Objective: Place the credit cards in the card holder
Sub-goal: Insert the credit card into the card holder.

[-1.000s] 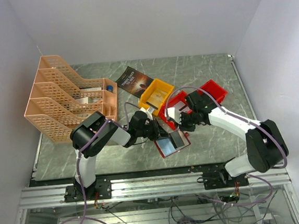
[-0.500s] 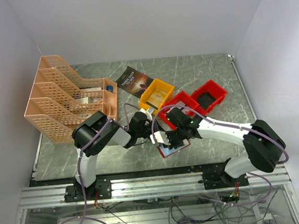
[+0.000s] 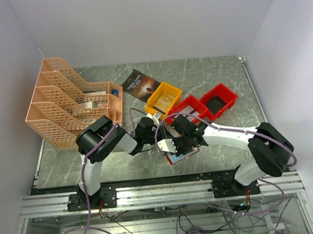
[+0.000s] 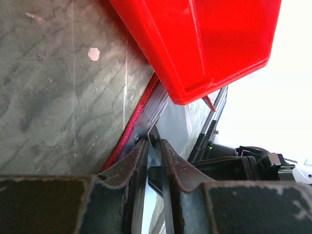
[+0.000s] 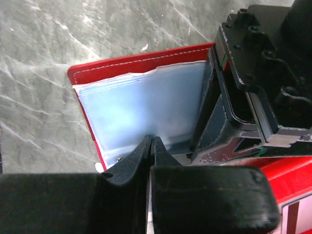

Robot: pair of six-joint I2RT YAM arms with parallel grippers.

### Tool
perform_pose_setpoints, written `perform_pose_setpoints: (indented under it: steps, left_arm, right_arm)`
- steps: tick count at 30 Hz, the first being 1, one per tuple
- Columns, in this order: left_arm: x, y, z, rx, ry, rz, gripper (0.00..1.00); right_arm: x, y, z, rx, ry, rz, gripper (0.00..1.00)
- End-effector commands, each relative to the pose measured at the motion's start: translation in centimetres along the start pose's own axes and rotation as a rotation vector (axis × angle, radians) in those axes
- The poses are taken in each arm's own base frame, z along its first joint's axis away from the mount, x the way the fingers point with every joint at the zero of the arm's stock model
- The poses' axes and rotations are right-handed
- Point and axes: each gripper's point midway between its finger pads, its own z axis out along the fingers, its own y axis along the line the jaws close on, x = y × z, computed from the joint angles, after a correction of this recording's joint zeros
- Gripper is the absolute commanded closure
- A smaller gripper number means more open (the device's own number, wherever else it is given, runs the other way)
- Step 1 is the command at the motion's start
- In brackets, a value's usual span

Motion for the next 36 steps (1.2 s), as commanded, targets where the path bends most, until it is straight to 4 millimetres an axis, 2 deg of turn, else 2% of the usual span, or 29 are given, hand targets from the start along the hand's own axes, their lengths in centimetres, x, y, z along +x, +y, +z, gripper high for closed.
perform_pose_setpoints:
  steps: [1, 7, 16, 20, 23, 26, 30, 36]
  left_arm:
    - [0.3, 0.0, 0.0, 0.013, 0.005, 0.006, 0.71]
    - [0.3, 0.2, 0.0, 0.005, 0.002, 0.009, 0.63]
    - [-0.1, -0.3, -0.1, 0.018, -0.013, 0.023, 0.61]
    - [-0.7, -1.4, -0.7, 0.037, -0.044, 0.053, 0.6]
    - [-1.3, -2.6, -1.5, 0.051, -0.08, 0.098, 0.6]
    - [-1.9, -3.9, -2.8, 0.061, -0.126, 0.153, 0.6]
    - [-2.8, -5.3, -5.2, 0.073, -0.223, 0.205, 0.6]
    - [-4.0, -6.4, -9.5, -0.011, -0.378, 0.3, 0.6]
  right_arm:
    - [1.4, -0.6, -0.8, 0.035, 0.076, -0.015, 1.0]
    - [2.7, -1.0, -1.4, 0.047, 0.104, 0.017, 1.0]
    - [3.6, -2.0, -2.4, 0.083, 0.101, 0.073, 1.0]
    - [2.7, -2.2, -3.6, 0.066, 0.008, 0.116, 1.0]
    - [0.8, -1.8, -5.3, 0.011, -0.166, 0.159, 0.94]
    - [0.4, -2.2, -6.6, 0.01, -0.256, 0.216, 0.88]
    - [2.9, -3.4, -7.3, 0.059, -0.237, 0.339, 0.82]
    - [6.0, -3.8, -6.5, 0.054, -0.141, 0.464, 0.77]
